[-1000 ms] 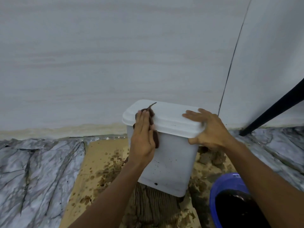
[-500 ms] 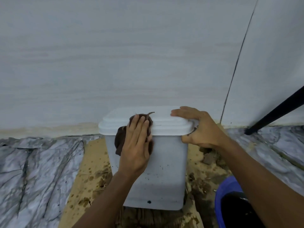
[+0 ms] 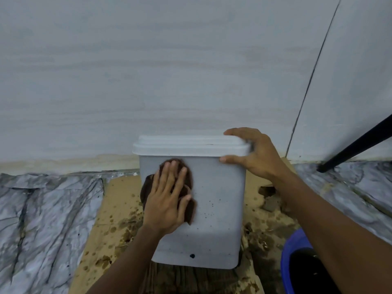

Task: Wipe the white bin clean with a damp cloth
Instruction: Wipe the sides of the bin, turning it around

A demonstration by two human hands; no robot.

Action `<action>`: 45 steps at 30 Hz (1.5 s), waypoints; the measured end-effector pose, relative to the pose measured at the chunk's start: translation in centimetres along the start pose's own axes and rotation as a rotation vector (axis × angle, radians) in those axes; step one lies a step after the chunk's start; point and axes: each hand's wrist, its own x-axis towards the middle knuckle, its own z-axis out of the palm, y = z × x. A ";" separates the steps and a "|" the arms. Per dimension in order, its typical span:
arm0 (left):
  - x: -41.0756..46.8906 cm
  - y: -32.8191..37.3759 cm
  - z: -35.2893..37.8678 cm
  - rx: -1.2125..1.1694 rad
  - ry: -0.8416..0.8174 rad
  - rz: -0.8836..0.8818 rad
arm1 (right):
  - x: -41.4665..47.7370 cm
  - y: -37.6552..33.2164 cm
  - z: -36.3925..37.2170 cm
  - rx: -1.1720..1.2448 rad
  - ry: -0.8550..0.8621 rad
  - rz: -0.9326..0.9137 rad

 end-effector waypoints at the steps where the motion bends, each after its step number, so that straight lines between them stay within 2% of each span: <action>1: 0.1 -0.2 0.3 0.003 0.021 -0.095 | 0.3 0.2 0.3 0.012 0.020 0.018; 4: 2.1 1.6 1.2 -0.049 0.076 -0.369 | 0.8 0.9 1.1 0.014 0.074 0.061; 6: 3.8 4.1 1.7 -0.099 0.088 -0.421 | 1.1 1.2 1.2 0.015 0.084 0.064; 8: 4.6 6.2 2.5 -0.115 0.051 -0.336 | 1.4 1.7 1.2 0.018 0.087 0.059; 11: 2.8 7.7 3.2 -0.129 -0.087 -0.036 | 1.7 2.2 1.2 0.019 0.079 0.059; 13: 0.6 6.7 3.1 -0.149 -0.153 0.141 | 1.7 2.5 1.2 0.019 0.070 0.042; 15: -1.2 4.2 3.0 -0.101 -0.173 0.228 | 1.5 2.7 1.1 0.022 0.057 0.032; 17: -1.7 1.4 2.6 -0.026 -0.133 0.174 | 1.5 2.9 1.1 0.025 0.047 0.041; 19: -0.8 0.2 2.4 0.011 -0.081 -0.001 | 1.6 2.9 1.2 0.018 0.046 0.046; 21: 1.1 2.1 2.5 -0.010 -0.037 -0.178 | 1.7 3.1 1.3 0.006 0.052 0.046; 23: 3.0 5.2 3.0 -0.055 -0.021 -0.254 | 1.7 3.2 1.2 0.007 0.050 0.049; 25: 3.6 7.9 3.7 -0.059 -0.037 -0.187 | 1.6 3.4 1.0 0.008 0.046 0.043; 27: 2.3 9.2 4.4 -0.072 -0.083 -0.007 | 1.6 3.5 0.8 0.014 0.039 0.043; 29: -0.8 8.6 4.7 -0.077 -0.144 0.199 | 1.6 3.5 0.9 0.020 0.045 0.045; 31: -3.6 6.3 4.6 -0.046 -0.182 0.312 | 1.5 3.4 1.1 0.021 0.068 0.046; 33: -4.4 3.8 4.3 -0.019 -0.164 0.219 | 1.4 3.3 1.3 0.013 0.083 0.018; 35: -2.8 2.8 3.7 -0.006 -0.099 -0.021 | 1.2 3.1 1.6 -0.007 0.097 -0.025; 37: 0.0 3.8 3.3 -0.026 -0.034 -0.203 | 1.0 3.3 1.8 -0.020 0.109 -0.057; 38: 1.3 4.8 3.3 -0.039 -0.021 -0.231 | 0.9 3.4 1.8 -0.030 0.111 -0.065; 41: 2.5 8.0 4.1 -0.045 -0.054 -0.145 | 1.0 3.7 2.0 -0.065 0.113 -0.080; 45: -1.7 9.8 5.4 -0.063 -0.153 0.190 | 0.9 3.9 2.1 -0.084 0.130 -0.077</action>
